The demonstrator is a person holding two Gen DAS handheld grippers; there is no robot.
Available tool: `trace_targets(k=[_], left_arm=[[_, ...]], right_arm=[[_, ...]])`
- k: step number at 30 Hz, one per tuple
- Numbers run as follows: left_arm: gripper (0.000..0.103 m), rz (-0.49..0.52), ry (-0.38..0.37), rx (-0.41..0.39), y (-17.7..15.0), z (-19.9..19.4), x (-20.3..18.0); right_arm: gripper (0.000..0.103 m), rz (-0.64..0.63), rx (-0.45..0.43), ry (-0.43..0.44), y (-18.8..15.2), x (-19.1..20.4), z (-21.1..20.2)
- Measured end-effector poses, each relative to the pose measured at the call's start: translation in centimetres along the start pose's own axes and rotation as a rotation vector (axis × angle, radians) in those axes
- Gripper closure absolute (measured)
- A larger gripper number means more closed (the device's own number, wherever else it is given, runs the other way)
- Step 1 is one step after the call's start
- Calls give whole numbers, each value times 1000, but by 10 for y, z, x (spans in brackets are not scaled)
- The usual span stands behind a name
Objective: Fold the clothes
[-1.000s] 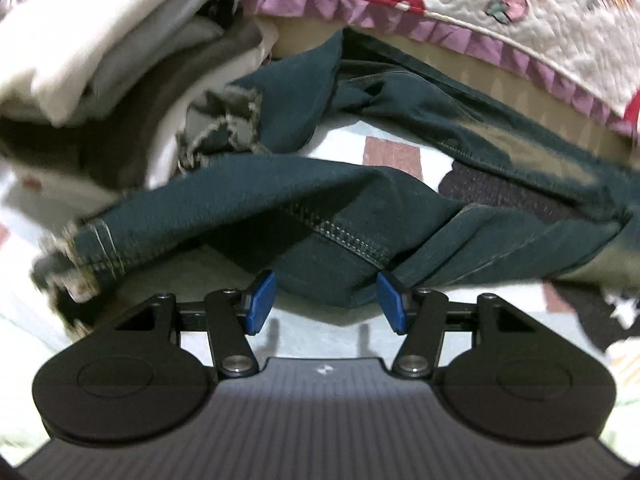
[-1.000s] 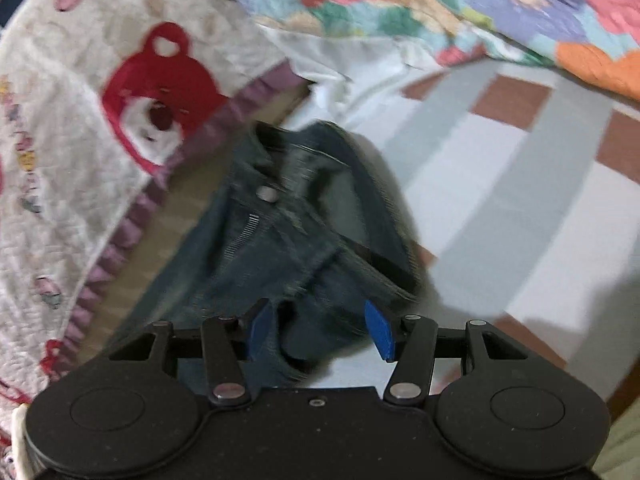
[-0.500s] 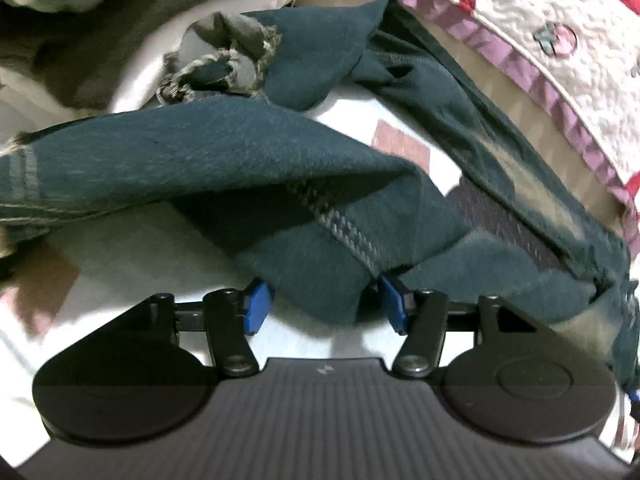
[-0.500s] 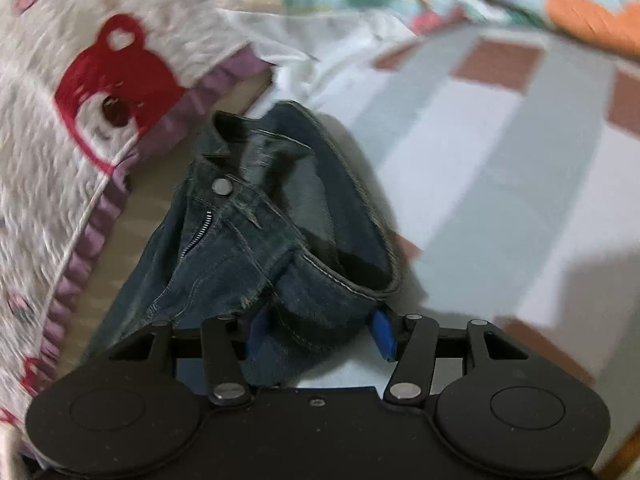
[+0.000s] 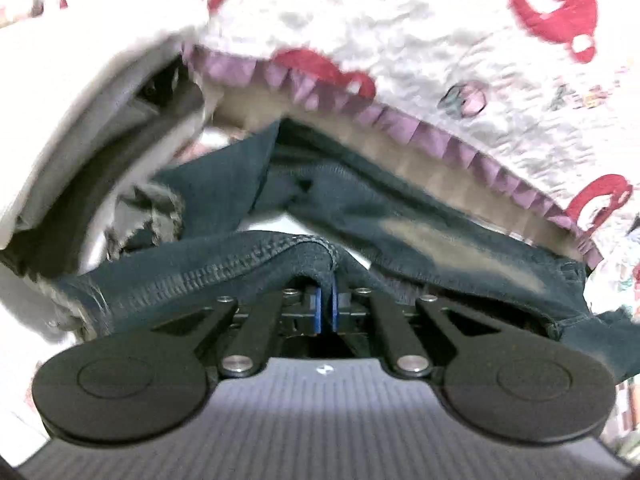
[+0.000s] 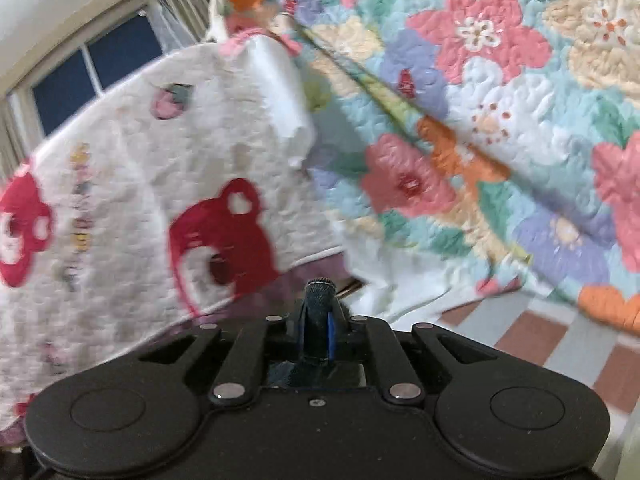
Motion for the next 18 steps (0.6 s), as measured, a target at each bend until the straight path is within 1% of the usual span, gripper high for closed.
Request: trace_targets(k=[1,2,3,4,5,7,8,9,10,11,12,15,17,18], left_arm=[[93,-40,2,66,2,16,4],[89,-79,4,132,3,31,9],[89,-83,14,183,3,46,10],[89,0,49,196,-2,57,3],[89,122,99,189,-8,65,-10],[83,373,201,154,-24,72,-36],[76,473,237,122,-33,73,-46],[71,557,265,94,-40,73,-56],[69,601,277,74,-46,74,-61],[69,621,281,61,-50,75,-63],[68,619,274,55,-52,74,-62],[65,582,240,41,-56,66,-55],[61,551,239,19,-57,51,-48],[61,527,246,-3,-57,41,-44]], right_arm=[[93,-22,16,-32,-4,-7,13],[93,-44,33,-64,-9,-13,27],[93,-66,49,-96,-13,-20,40],[92,-89,66,-128,-17,-26,53],[92,-111,82,-159,-21,-33,66],[92,-75,126,-181,-28,-43,72],[91,-72,130,-176,-28,-44,72],[91,-69,134,-172,-27,-45,72],[91,-67,138,-167,-26,-46,73],[90,-61,142,-171,-27,-47,73],[90,-56,146,-175,-29,-48,73],[89,-39,158,-186,-32,-50,73],[89,-74,166,-211,-36,-49,76],[89,-112,174,-250,-39,-50,77]])
Point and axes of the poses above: each gripper's, at about its wrist camera, not at the fingertips, and z roughly the way its jaws point, x to its left, y to its top, the point moved 7 cm from there along z, roughly the way its jaws point, and after that the axes turned 14 degrees about z, right-handed, at the moved point
